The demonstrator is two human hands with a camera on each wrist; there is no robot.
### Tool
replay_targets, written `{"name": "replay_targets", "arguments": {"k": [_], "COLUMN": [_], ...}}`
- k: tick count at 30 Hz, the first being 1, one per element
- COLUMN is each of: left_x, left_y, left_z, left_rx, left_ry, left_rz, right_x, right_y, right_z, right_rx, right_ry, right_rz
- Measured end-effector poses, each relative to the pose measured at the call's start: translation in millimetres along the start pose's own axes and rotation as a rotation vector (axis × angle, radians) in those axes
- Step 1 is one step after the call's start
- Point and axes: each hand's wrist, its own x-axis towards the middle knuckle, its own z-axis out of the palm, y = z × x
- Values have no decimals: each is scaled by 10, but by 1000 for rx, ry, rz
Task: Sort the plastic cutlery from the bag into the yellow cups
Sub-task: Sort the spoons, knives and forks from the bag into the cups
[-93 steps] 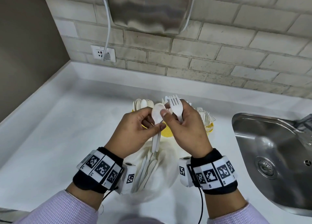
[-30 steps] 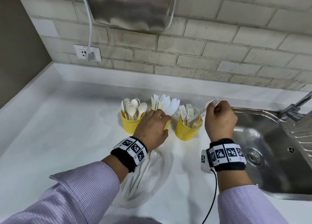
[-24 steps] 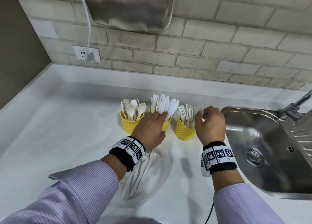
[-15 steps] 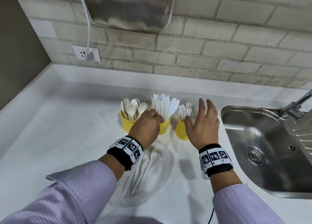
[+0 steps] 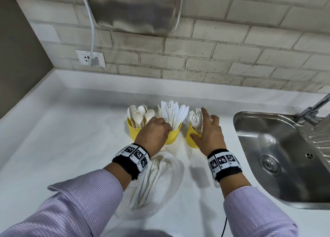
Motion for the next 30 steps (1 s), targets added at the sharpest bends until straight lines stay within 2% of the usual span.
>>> {"name": "replay_targets", "arguments": {"k": [7,11,14,18,23,25,27,30], "left_x": [6,-62,-186,-519,-1032,-1188,-1310,-1433], "left_y": [9,69,159,260,189,134,85,18], "left_z": [-29,-226,-517,-849,-779,-623,-456,-230], "left_rx": [-39,-128,-243,-335,-250,-154,-72,-29], "left_ry": [-21,127,215,74,-159,-272,-373,-428], "left_rz": [-42,-37,-63,-128,-171,-212,-252,-278], "right_x": [114,121,0,-294,-769,-976,-1150,-1322], "right_y": [12,8,-50,-231,-548,-658,-761,-833], "right_z": [26,-39,-104,-173,-204,-169,-98,131], "right_rx": [26,-9,-32,151,313,388,432,336], "right_ry": [21,-15,101,350,408,338,170,-111], "right_rz": [23,35,26,-108,-291,-363,-455,-577]}}
